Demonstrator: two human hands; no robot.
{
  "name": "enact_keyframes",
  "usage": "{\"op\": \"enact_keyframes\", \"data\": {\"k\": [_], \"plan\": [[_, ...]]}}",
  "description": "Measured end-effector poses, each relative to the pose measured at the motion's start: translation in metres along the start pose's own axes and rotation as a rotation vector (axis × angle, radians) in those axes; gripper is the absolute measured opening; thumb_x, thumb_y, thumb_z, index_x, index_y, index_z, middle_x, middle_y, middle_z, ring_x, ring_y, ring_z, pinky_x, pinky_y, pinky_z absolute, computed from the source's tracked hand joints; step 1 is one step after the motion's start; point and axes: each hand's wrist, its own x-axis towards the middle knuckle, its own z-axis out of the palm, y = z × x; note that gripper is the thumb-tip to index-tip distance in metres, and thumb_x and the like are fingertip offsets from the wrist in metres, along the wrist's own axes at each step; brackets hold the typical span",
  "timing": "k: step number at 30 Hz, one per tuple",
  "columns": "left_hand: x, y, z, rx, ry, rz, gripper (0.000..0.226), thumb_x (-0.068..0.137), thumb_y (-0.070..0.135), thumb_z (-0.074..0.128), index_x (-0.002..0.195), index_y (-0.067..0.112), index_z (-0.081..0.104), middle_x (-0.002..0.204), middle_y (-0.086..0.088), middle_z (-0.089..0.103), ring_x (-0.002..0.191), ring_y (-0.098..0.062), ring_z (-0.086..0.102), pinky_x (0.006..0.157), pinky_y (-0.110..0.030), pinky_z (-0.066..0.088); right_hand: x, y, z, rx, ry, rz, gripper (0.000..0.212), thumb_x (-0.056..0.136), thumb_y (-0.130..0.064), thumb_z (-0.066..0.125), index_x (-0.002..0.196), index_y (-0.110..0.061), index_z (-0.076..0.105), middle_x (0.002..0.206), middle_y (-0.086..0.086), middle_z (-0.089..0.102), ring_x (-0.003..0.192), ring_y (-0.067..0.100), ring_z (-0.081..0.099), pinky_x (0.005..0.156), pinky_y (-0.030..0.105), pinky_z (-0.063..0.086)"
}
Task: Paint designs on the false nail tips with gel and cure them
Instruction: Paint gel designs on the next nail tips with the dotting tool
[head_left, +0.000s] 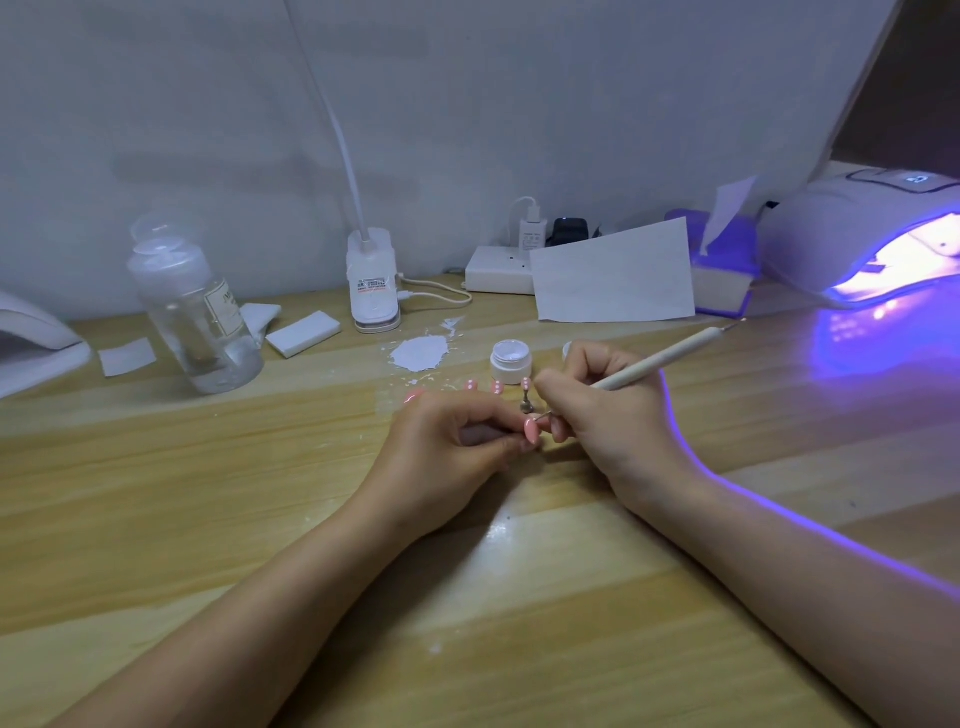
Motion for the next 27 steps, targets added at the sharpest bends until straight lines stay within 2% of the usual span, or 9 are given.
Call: {"op": "enact_keyframes", "data": {"k": [3,6,9,13,16,19,22,25,27], "plan": [[0.0003,-0.0003,-0.0004,0.009,-0.002,0.002,0.01,0.075,-0.007,0.067,0.078,0.001,0.071,0.056,0.022,0.062,0.058,0.015,0.053,0.076,0.0,0.036,-0.0001,0.0002,-0.0002,-0.003,-0.002,0.007,0.04,0.076,0.012,0.053,0.048,-0.01,0.034,0.029,-0.005,0.04,0.029,0.0,0.045,0.038,0.008,0.034],[0.0004,-0.0009,-0.0002,-0.002,0.002,0.0,0.012,0.075,-0.006,0.068,0.077,0.004,0.072,0.066,0.014,0.066,0.06,0.013,0.054,0.07,-0.003,0.039,0.0002,0.0008,-0.0003,-0.009,-0.003,0.007,0.04,0.076,0.012,0.053,0.047,-0.009,0.034,0.029,-0.006,0.041,0.03,0.0,0.047,0.038,0.008,0.035],[0.0003,-0.0006,0.0001,0.0,0.006,0.01,0.012,0.075,-0.007,0.067,0.078,0.003,0.072,0.071,0.004,0.068,0.062,0.015,0.054,0.072,0.001,0.037,0.0006,0.001,0.0004,-0.011,-0.005,0.002,0.041,0.076,0.012,0.054,0.046,-0.009,0.034,0.03,-0.006,0.041,0.03,0.0,0.047,0.038,0.008,0.034],[0.0002,-0.0005,0.0003,-0.017,-0.001,0.0,0.014,0.075,-0.008,0.067,0.078,0.005,0.072,0.068,0.011,0.067,0.063,0.015,0.055,0.073,0.0,0.038,0.0006,0.001,0.001,-0.005,-0.003,-0.002,0.044,0.077,0.013,0.054,0.046,-0.01,0.033,0.029,-0.005,0.04,0.029,-0.001,0.044,0.036,0.008,0.032],[-0.0003,0.0003,0.0001,-0.027,0.001,-0.002,0.014,0.075,-0.008,0.067,0.078,0.006,0.072,0.072,0.003,0.069,0.066,0.014,0.056,0.072,-0.002,0.04,0.0003,0.0009,0.0008,-0.005,-0.006,-0.003,0.044,0.077,0.013,0.054,0.046,-0.01,0.033,0.029,-0.005,0.04,0.029,-0.001,0.044,0.036,0.008,0.033],[-0.0004,0.0021,0.0005,-0.027,-0.003,0.002,0.013,0.075,-0.009,0.067,0.078,0.004,0.071,0.074,0.0,0.069,0.065,0.015,0.055,0.073,0.002,0.037,0.0004,0.0011,0.0005,-0.007,-0.008,-0.001,0.043,0.076,0.013,0.054,0.046,-0.01,0.033,0.029,-0.004,0.04,0.029,-0.001,0.045,0.037,0.008,0.033],[-0.0005,0.0031,0.0004,-0.041,-0.005,-0.01,0.016,0.075,-0.009,0.067,0.078,0.006,0.071,0.072,0.003,0.069,0.066,0.014,0.057,0.07,0.0,0.04,0.0007,0.0009,0.001,-0.009,-0.008,-0.003,0.043,0.077,0.013,0.054,0.046,-0.01,0.034,0.029,-0.005,0.04,0.029,-0.001,0.045,0.037,0.008,0.033],[-0.0006,0.0033,-0.0001,-0.04,-0.006,-0.02,0.019,0.075,-0.008,0.067,0.078,0.009,0.071,0.065,0.014,0.067,0.063,0.014,0.056,0.067,-0.003,0.041,0.0008,0.001,0.0011,-0.007,-0.006,0.002,0.043,0.077,0.013,0.054,0.047,-0.01,0.034,0.029,-0.005,0.04,0.029,-0.001,0.045,0.036,0.008,0.033],[-0.0004,0.0034,0.0001,-0.048,-0.006,-0.023,0.017,0.075,-0.009,0.067,0.079,0.008,0.071,0.067,0.012,0.067,0.063,0.013,0.057,0.066,-0.003,0.042,0.0007,0.0011,0.0009,-0.007,-0.008,0.004,0.042,0.077,0.013,0.054,0.047,-0.009,0.034,0.029,-0.005,0.041,0.029,-0.001,0.045,0.036,0.008,0.033]]}}
